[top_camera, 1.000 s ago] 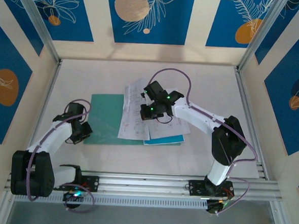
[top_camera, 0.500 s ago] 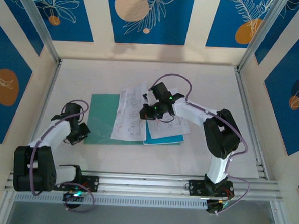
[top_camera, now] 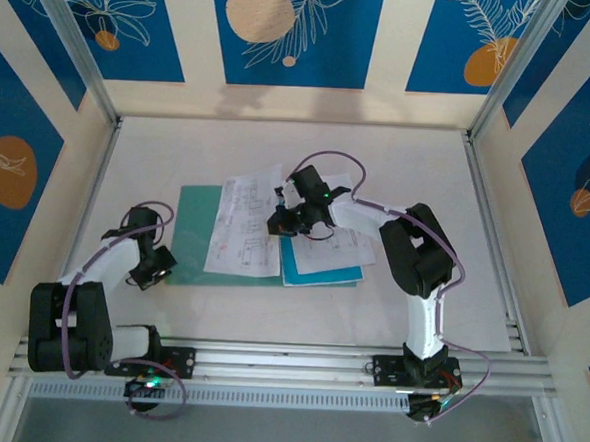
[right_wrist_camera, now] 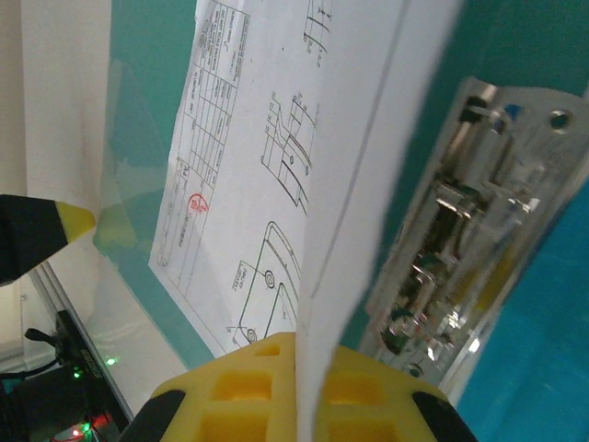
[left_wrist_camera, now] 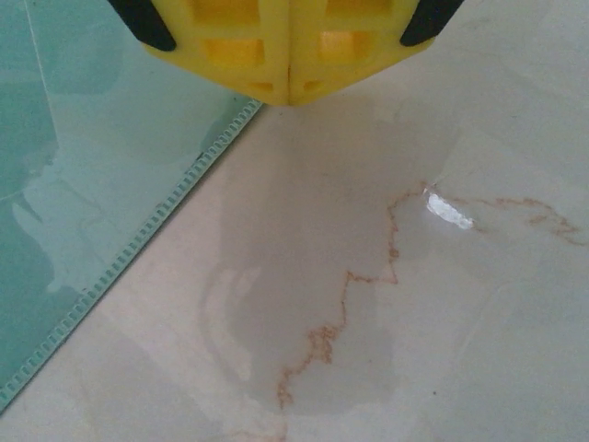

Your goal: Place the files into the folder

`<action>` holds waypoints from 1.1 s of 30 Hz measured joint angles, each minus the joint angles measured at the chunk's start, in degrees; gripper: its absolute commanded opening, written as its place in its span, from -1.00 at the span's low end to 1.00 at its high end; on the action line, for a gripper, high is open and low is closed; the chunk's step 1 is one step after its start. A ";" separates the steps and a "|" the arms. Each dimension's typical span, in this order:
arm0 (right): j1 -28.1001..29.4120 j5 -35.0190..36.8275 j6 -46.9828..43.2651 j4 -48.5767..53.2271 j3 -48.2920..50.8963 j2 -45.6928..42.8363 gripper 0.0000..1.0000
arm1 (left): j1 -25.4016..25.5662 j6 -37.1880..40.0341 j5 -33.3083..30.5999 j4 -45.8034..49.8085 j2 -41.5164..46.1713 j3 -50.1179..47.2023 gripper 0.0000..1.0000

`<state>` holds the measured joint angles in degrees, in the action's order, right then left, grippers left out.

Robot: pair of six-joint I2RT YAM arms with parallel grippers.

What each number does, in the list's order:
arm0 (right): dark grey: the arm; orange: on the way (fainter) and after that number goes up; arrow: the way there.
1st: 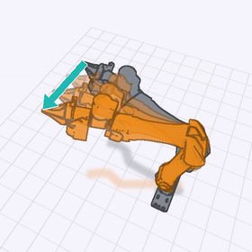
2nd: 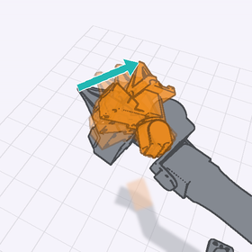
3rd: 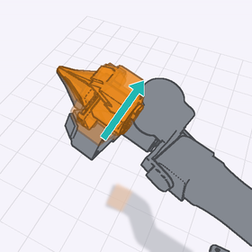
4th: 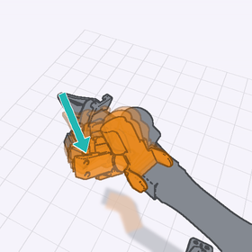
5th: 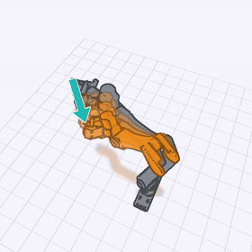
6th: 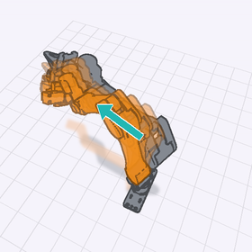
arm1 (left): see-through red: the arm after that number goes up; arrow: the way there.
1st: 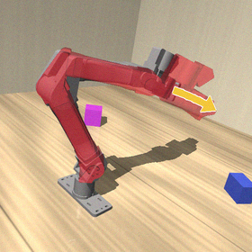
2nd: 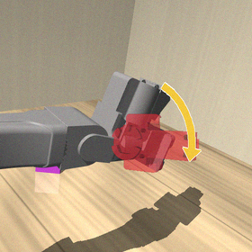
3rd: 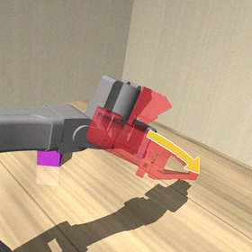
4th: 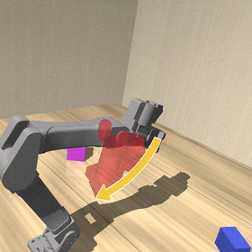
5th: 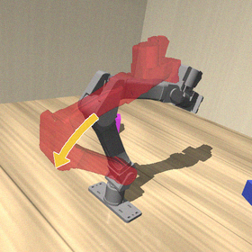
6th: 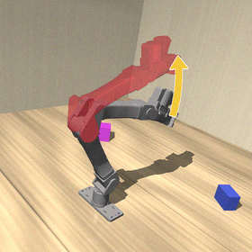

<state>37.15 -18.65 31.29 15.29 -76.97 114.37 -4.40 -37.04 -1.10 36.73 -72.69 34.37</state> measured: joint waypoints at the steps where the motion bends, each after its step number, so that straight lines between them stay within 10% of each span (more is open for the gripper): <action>1: 0.20 -0.11 0.15 -0.46 -0.46 0.48 -1.00 | 0.00 -0.04 0.00 -0.11 -0.04 0.00 -1.00; 33: 5.05 -4.31 5.03 -5.90 -9.29 12.13 -1.00 | -0.09 -1.18 1.33 -1.75 -1.31 -0.15 -1.00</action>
<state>42.19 -22.96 36.32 9.39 -86.26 126.50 -4.49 -38.22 0.23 34.98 -74.00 34.22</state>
